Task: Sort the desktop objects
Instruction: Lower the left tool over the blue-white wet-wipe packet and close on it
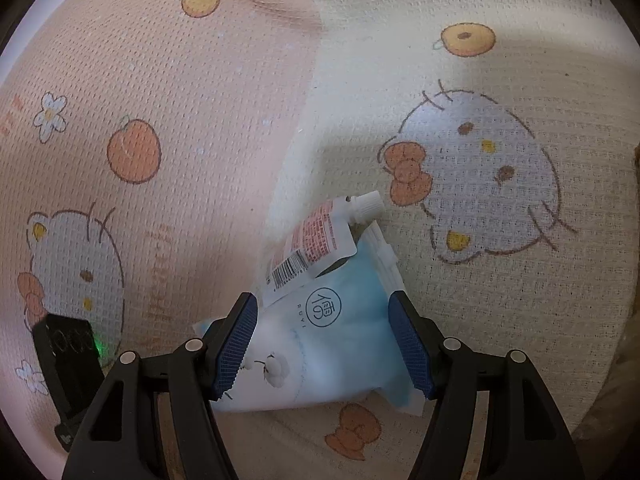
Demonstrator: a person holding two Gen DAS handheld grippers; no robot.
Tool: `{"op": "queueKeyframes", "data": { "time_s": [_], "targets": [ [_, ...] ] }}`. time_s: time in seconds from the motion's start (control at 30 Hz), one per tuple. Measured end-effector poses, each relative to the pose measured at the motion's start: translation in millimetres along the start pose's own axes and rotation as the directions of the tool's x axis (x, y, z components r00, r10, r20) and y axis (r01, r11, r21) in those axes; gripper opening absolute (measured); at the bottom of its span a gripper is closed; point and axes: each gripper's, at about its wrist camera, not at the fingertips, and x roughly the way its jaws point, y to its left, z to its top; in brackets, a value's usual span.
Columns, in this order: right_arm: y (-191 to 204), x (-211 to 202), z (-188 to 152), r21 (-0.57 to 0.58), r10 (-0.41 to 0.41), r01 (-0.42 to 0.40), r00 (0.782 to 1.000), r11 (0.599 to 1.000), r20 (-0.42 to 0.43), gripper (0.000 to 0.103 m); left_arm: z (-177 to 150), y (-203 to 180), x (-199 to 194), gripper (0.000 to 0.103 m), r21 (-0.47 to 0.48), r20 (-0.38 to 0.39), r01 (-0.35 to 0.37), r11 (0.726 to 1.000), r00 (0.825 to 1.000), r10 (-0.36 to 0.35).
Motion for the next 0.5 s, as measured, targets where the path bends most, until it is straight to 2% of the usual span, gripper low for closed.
{"op": "queueKeyframes", "data": {
  "time_s": [0.1,0.23,0.3,0.4,0.5],
  "targets": [
    [6,-5,-1,-0.037,-0.046,0.046,0.999,0.998,0.008,0.065,-3,-5,9,0.055,-0.005,-0.022,0.018,1.000,1.000,-0.018],
    [29,-15,-10,-0.204,-0.199,0.205,0.979,0.957,0.049,0.065,-3,-9,18,0.053,0.045,-0.032,-0.051,0.998,0.998,0.053],
    [31,-19,-15,-0.246,-0.240,0.243,0.970,0.938,0.043,0.066,-4,-10,21,0.053,0.067,-0.043,-0.059,0.996,0.997,0.062],
    [27,-10,-21,-0.251,-0.281,0.265,0.959,0.931,-0.032,0.068,-1,-10,24,0.050,0.065,-0.055,-0.037,0.997,0.998,0.041],
    [25,-10,-23,-0.255,-0.271,0.254,0.962,0.933,-0.031,0.073,4,-16,27,0.047,0.083,-0.058,-0.029,0.996,0.998,0.034]
  ]
}}
